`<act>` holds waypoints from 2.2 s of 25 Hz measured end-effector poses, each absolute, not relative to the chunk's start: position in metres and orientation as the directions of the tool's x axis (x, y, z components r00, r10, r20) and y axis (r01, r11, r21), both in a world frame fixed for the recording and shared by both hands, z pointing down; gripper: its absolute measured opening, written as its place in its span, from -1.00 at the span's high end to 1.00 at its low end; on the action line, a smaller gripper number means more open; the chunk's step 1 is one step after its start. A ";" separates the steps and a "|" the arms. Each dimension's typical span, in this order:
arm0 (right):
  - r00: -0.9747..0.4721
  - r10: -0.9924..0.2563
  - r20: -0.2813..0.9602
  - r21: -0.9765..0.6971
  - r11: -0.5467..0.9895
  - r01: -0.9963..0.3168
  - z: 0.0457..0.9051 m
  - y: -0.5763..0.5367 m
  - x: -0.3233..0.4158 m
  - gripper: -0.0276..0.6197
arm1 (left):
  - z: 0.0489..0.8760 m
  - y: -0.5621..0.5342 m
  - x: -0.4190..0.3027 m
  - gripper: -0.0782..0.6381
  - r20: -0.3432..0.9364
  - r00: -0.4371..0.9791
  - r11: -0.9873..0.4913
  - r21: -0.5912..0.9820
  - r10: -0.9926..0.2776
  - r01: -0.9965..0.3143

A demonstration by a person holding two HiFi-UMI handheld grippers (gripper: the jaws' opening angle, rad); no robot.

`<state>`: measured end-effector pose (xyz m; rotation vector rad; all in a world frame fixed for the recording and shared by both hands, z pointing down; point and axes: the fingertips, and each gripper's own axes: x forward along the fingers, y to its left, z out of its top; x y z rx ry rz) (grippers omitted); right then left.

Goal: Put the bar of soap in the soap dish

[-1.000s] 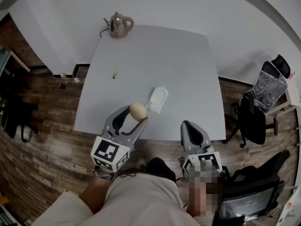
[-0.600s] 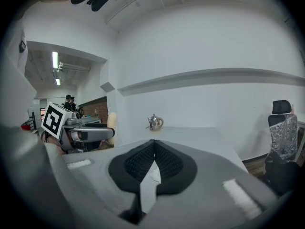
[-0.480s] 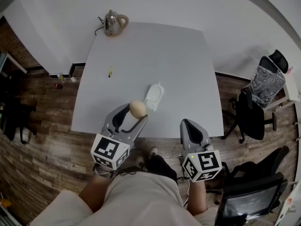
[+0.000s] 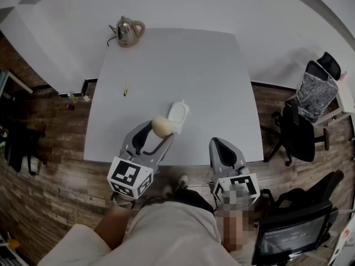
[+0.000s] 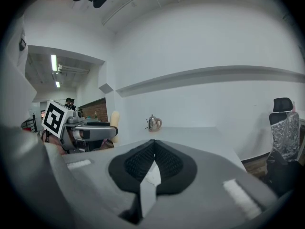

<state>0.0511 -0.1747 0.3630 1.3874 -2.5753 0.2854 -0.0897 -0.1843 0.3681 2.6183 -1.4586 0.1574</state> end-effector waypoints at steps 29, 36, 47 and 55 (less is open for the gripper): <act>-0.652 -0.709 0.266 -0.135 0.643 -0.754 0.382 -0.231 0.063 0.91 | 0.389 -0.226 -0.075 0.04 0.222 0.392 -0.385 0.075 -0.893 -0.920; -0.629 -0.724 0.283 -0.143 0.617 -0.774 0.390 -0.249 0.063 0.91 | 0.399 -0.245 -0.076 0.04 0.245 0.419 -0.414 0.074 -0.874 -0.907; -0.633 -0.692 0.346 -0.154 0.624 -0.766 0.411 -0.269 0.046 0.91 | 0.420 -0.268 -0.083 0.04 0.308 0.436 -0.424 0.107 -0.846 -0.899; -0.614 -0.694 0.376 -0.168 0.600 -0.782 0.424 -0.278 0.045 0.91 | 0.434 -0.277 -0.079 0.04 0.333 0.471 -0.452 0.139 -0.817 -0.881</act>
